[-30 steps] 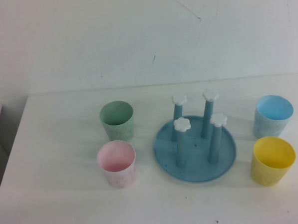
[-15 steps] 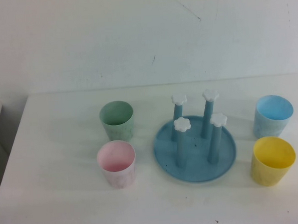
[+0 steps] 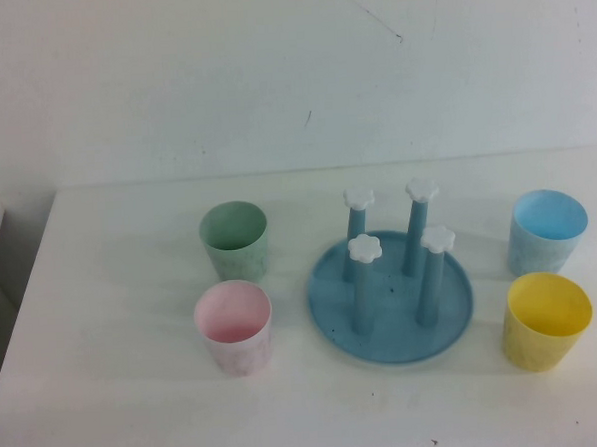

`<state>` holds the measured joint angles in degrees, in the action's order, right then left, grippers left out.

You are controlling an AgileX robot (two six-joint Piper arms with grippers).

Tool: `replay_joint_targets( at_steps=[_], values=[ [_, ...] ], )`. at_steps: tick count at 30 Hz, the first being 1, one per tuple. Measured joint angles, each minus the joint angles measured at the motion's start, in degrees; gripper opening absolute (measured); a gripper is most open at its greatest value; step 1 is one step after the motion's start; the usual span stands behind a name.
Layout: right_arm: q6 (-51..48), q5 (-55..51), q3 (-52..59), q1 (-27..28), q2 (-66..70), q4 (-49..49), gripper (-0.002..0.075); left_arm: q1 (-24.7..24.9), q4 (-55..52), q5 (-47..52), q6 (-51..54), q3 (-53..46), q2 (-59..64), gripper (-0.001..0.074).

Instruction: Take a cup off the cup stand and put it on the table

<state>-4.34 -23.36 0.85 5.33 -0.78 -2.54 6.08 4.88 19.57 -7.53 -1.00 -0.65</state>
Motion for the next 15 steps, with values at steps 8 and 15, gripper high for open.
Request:
replay_joint_targets(
  at_steps=[8,15],
  values=[
    [0.0,0.0,0.0,0.0,0.0,0.0,-0.0003,0.0,-0.9,0.0,0.1,0.0,0.0,-0.0002],
    [0.0,0.0,0.0,0.0,0.0,0.0,-0.0003,0.0,-2.6,0.0,0.6,0.0,0.0,-0.0002]
  ],
)
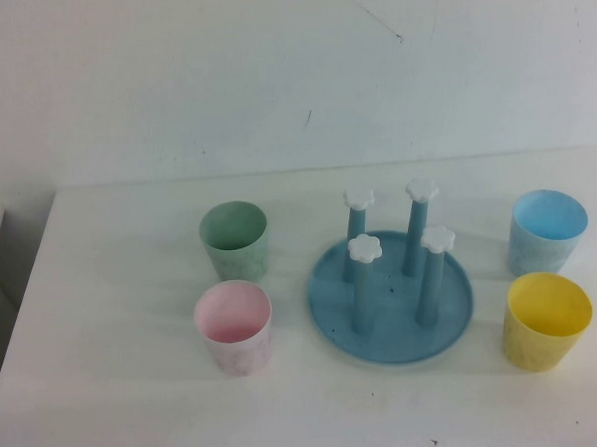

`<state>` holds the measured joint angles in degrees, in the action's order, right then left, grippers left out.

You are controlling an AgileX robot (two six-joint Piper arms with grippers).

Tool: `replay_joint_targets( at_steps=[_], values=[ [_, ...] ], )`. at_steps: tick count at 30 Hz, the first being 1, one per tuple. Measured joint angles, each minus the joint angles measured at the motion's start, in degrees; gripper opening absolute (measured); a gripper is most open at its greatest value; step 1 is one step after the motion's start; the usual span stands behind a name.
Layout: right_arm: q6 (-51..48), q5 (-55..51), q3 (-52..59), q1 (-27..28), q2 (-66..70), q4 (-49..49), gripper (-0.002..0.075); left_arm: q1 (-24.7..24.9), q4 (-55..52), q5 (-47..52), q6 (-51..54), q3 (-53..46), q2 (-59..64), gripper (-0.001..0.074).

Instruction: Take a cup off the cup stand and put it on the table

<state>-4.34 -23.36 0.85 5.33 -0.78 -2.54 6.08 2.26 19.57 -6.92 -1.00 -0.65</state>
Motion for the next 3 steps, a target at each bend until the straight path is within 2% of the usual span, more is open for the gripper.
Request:
replay_joint_targets(
  at_steps=[3],
  values=[
    [0.0,0.0,0.0,0.0,0.0,0.0,-0.0003,0.0,0.0,0.0,0.1,0.0,0.0,-0.0002]
  ],
)
